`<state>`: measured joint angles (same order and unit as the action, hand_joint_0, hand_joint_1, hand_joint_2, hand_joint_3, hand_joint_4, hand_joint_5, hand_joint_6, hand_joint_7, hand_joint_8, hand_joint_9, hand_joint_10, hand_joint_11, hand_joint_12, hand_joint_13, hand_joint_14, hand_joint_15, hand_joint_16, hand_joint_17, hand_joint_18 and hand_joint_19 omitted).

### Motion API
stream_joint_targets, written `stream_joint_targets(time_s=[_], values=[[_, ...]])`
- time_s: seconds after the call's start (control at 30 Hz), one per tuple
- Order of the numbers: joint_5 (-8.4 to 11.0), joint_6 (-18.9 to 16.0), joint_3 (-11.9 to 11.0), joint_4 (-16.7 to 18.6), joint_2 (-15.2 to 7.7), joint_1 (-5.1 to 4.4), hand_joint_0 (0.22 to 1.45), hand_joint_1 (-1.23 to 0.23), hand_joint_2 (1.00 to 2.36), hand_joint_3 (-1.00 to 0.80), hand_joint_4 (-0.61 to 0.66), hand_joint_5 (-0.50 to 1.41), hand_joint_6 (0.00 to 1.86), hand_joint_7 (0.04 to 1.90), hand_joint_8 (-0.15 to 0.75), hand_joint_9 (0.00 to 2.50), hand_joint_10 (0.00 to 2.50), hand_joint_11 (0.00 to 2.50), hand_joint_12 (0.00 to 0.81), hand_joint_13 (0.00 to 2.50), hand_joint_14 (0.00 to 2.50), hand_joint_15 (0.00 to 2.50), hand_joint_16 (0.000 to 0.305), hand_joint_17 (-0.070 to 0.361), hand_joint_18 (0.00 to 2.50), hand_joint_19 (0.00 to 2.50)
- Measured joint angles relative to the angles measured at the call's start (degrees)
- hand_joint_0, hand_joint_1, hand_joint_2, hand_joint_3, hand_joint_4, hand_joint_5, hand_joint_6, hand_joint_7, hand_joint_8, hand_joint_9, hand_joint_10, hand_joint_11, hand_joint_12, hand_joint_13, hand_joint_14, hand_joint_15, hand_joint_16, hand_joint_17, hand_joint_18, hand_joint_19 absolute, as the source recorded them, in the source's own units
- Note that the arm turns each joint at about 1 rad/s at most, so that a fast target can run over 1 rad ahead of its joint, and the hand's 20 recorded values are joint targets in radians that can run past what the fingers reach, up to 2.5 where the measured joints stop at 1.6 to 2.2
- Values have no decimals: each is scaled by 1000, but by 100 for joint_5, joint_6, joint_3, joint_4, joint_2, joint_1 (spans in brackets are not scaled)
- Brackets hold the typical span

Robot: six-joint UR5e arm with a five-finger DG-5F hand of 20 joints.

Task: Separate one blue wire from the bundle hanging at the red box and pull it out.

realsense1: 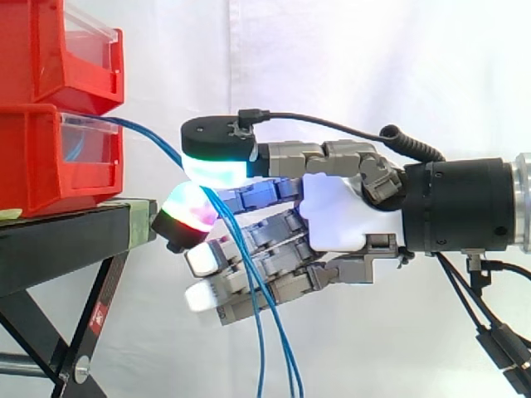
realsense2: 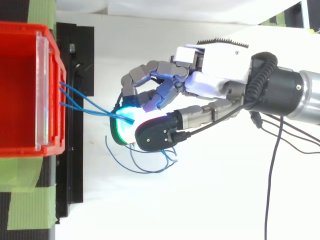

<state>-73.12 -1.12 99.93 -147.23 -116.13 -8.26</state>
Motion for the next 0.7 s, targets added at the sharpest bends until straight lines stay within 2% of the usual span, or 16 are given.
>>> stream_joint_targets(time_s=[0.07,0.17,0.2,0.27,0.47,0.7], values=[[0,-1,0,0,0,0,589,-670,1003,172,158,-162,884,1270,421,957,13,671,442,1298,17,726,53,120,489,9],[5,-1,1,0,-2,-1,588,-666,1004,170,161,-164,885,1261,443,1079,15,778,473,1255,18,778,55,124,487,22],[5,-1,0,0,-2,-1,588,-665,1005,164,161,-164,885,1262,481,1240,15,878,485,1210,19,781,56,127,485,22],[7,-1,0,0,-3,-1,586,-665,1005,158,160,-165,885,1259,493,1313,14,981,512,1150,19,740,59,133,493,31],[4,-1,0,1,-2,-2,584,-663,1005,155,160,-166,885,1261,505,1410,12,1123,527,1037,19,672,62,140,493,55],[8,-2,0,1,0,-1,582,-661,1006,148,162,-168,886,1251,510,1495,11,1215,529,1027,16,664,63,142,497,62]])
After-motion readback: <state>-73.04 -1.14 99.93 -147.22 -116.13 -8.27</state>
